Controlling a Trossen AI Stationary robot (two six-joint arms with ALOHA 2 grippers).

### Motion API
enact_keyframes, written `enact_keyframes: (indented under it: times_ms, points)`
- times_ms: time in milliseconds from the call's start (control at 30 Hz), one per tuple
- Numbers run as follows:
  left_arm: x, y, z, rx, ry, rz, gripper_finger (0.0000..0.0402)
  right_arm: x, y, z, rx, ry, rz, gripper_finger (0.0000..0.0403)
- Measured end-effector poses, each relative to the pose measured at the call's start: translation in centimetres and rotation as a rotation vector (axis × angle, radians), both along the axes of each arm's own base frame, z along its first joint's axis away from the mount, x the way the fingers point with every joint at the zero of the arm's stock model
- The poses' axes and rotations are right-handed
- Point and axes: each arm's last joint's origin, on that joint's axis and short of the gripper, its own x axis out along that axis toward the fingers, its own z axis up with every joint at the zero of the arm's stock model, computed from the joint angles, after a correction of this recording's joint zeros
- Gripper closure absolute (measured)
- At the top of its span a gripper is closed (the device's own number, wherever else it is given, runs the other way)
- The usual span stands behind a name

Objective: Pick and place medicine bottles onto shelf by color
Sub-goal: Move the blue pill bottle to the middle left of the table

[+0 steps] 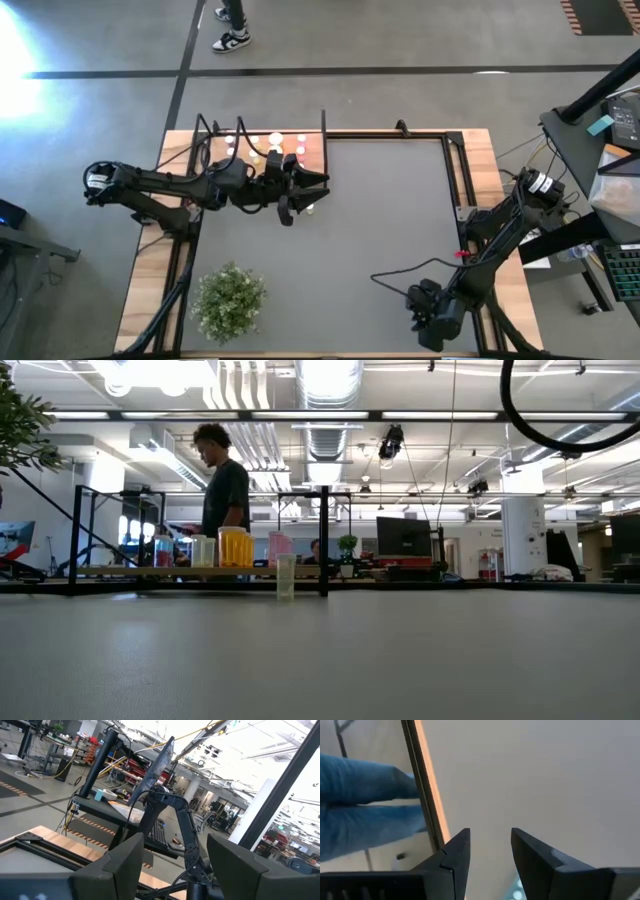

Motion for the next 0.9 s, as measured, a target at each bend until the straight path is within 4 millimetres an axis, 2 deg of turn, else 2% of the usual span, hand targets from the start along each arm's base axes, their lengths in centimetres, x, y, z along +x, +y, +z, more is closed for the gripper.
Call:
enact_keyframes:
  times_ms: [200, 333, 500, 700, 900]
  points:
    - [0.0, 0.0, 0.0, 0.0, 0.004, 0.0, 0.0198, 0.4, 0.0, 0.2, 0.078, 0.041, -0.115, 0.0271]
    - [0.0, 0.0, -0.1, 0.001, 0.008, 0.001, 0.0198, 0.2, 0.1, 0.1, 0.164, 0.176, -0.167, 0.0271]
    - [0.0, 0.0, -0.2, 0.001, 0.011, 0.002, 0.0198, -0.5, 0.1, -0.1, 0.227, 0.39, -0.316, 0.0271]
    - [0.1, 0.0, -0.9, 0.005, 0.071, 0.002, 0.0198, -1.0, -0.4, -0.5, 0.196, 0.493, -0.486, 0.0271]
    - [0.2, 0.0, -1.4, 0.007, 0.123, 0.002, 0.0198, -1.3, -0.7, -0.7, 0.163, 0.518, -0.515, 0.0271]
